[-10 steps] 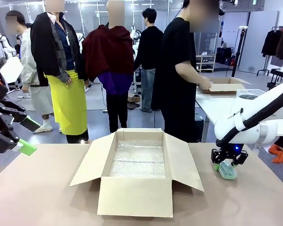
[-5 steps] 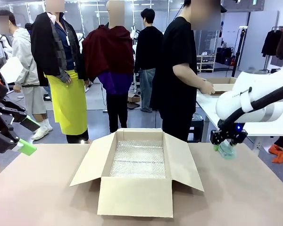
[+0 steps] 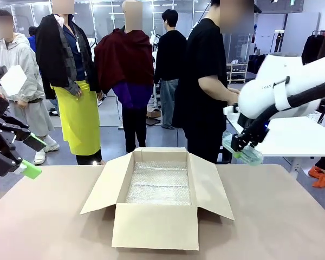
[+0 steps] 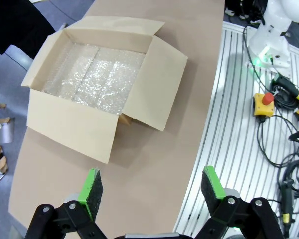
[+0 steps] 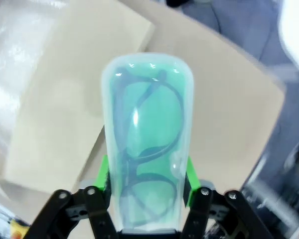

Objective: Pack the glasses set securely to prepare it for shipping.
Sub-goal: Place the Glasses case inside the Package Box.

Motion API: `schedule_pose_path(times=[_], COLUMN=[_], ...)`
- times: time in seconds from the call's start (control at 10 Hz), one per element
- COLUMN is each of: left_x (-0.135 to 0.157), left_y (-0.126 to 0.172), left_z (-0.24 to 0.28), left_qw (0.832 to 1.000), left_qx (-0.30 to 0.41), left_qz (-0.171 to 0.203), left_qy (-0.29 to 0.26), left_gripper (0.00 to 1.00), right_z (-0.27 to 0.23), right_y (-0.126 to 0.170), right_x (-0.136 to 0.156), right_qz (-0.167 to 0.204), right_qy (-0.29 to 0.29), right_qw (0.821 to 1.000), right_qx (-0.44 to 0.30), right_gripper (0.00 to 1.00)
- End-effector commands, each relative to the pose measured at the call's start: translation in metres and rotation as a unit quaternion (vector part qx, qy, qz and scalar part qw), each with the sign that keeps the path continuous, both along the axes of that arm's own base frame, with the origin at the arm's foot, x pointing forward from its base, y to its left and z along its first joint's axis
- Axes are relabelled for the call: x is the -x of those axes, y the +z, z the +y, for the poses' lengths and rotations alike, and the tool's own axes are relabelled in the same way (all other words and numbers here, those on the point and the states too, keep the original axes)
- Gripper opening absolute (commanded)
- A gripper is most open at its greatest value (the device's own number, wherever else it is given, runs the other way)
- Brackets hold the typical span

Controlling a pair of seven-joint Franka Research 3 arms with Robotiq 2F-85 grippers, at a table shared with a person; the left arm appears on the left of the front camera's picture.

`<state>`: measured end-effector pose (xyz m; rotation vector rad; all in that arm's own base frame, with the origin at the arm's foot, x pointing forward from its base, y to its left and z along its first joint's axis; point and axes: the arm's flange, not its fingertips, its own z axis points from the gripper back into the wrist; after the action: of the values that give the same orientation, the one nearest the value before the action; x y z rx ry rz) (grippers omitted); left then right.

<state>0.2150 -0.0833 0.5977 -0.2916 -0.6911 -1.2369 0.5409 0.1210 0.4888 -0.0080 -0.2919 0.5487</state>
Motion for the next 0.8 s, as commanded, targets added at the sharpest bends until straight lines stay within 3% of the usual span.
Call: schedule_pose_path(times=[0.0,0.1,0.4,0.5,0.7], left_x=[0.0,0.0,0.0,0.0,0.0], left_y=[0.001,0.001,0.001,0.001,0.001], left_z=[0.001,0.001,0.001,0.001,0.001], left_qw=[1.0,1.0,1.0,1.0,1.0], left_qx=[0.0,0.0,0.0,0.0,0.0], left_qz=[-0.004,-0.004,-0.004,-0.004,-0.004], left_qy=[-0.008,-0.008,-0.008,-0.008,-0.008], left_gripper=[1.0,1.0,1.0,1.0,1.0], right_z=[0.013,0.023,0.07,0.078,0.069], right_y=[0.019,0.026,0.028,0.024,0.029], right_x=[-0.003,-0.006,-0.006,-0.003,0.001], right_qz=[-0.005,-0.016,0.004,-0.015,0.001], right_qy=[0.3,0.343,0.426,0.407,0.388], right_qw=[0.953,0.938,0.9,0.91,0.919], right_qx=[0.029,0.052,0.09,0.077,0.073], right_gripper=[0.31,0.31,0.31,0.31,0.31])
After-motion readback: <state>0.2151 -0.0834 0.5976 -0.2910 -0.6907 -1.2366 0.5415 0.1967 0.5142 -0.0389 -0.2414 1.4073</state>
